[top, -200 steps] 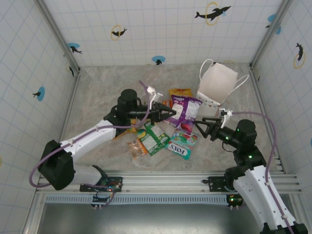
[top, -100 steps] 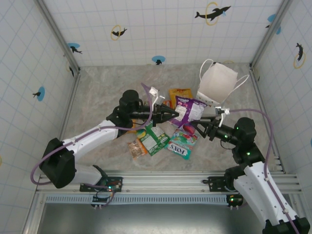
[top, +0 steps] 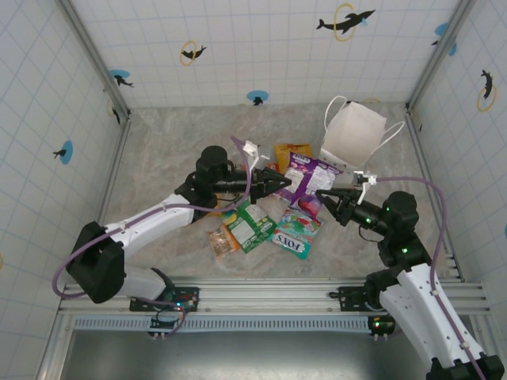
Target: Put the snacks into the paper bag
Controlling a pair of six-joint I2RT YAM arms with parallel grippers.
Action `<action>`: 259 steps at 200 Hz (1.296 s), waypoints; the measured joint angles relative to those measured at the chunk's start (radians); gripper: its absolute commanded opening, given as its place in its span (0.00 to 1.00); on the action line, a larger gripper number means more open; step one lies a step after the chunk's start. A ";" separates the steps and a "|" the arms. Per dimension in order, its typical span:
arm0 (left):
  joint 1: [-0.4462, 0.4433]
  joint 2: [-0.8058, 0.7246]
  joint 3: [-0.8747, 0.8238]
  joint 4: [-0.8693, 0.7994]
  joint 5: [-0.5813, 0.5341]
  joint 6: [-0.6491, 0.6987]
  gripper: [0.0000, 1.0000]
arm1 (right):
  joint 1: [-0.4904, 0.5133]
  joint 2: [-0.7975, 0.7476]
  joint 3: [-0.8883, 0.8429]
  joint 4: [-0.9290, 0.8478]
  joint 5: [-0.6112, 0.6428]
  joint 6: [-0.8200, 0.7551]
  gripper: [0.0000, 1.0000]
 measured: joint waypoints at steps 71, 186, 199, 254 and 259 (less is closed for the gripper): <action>-0.005 0.011 0.006 -0.025 -0.049 0.004 0.20 | 0.005 0.004 0.003 -0.005 0.027 -0.020 0.00; -0.005 -0.006 0.039 -0.109 -0.253 -0.010 0.75 | 0.005 0.004 0.117 -0.096 0.160 -0.093 0.00; -0.005 -0.015 0.040 -0.121 -0.292 -0.012 0.79 | 0.005 0.005 0.138 -0.099 0.186 -0.100 0.00; -0.005 -0.044 0.040 -0.179 -0.462 -0.047 0.92 | 0.005 0.029 0.236 -0.110 0.309 -0.135 0.00; -0.005 -0.044 0.040 -0.183 -0.474 -0.049 0.92 | 0.005 0.031 0.245 -0.112 0.326 -0.139 0.00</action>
